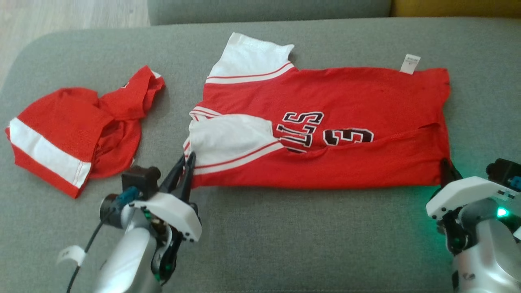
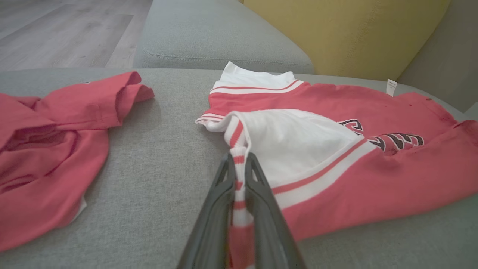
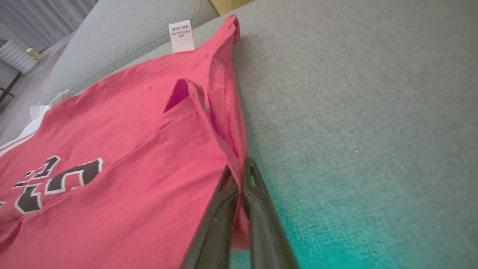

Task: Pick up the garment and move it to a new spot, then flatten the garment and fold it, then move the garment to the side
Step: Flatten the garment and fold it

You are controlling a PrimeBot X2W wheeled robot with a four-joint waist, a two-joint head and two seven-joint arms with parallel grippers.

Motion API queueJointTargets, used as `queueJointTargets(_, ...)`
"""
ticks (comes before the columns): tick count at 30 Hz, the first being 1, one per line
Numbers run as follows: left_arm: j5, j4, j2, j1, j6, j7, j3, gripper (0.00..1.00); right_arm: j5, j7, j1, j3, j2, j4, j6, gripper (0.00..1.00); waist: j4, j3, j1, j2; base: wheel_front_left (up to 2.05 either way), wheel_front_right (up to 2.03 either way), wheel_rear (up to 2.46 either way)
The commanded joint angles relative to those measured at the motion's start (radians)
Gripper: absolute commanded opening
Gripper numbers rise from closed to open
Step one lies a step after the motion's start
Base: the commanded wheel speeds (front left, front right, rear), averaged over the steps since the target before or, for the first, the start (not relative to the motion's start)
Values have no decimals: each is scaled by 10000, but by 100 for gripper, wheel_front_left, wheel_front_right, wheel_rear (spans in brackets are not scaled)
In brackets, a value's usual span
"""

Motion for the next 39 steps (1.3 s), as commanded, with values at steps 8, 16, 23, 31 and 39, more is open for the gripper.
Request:
queueJointTargets(8, 16, -281, 542, 609, 22, 200, 10, 0, 177, 756, 849, 404, -683, -1377, -9, 0, -117, -773, 0, 0, 0, 0, 0)
queueJointTargets(16, -175, -880, 905, 1806, -94, 835, -278, 0, 543, 2215, 2126, 620, -1336, -2624, -9, 0, -209, -1349, 0, 0, 0, 0, 0)
queueJointTargets(23, -360, -1539, 1080, 2494, -110, 1442, -475, 0, 694, 3272, 2993, 381, -1435, -3459, -9, 0, -262, -1550, 0, 0, 0, 0, 0)
queueJointTargets(31, -405, -1961, 1143, 2580, 185, 1626, -427, 100, -1, 2985, 3109, -265, -912, -4493, -9, 100, -377, -1621, 0, 0, 0, 0, 0)
queueJointTargets(39, -669, -2476, 831, 1874, 753, 99, 539, 100, -86, 1440, 2637, -18, -444, -5526, -9, 100, -504, -1435, 0, 0, 0, 0, 0)
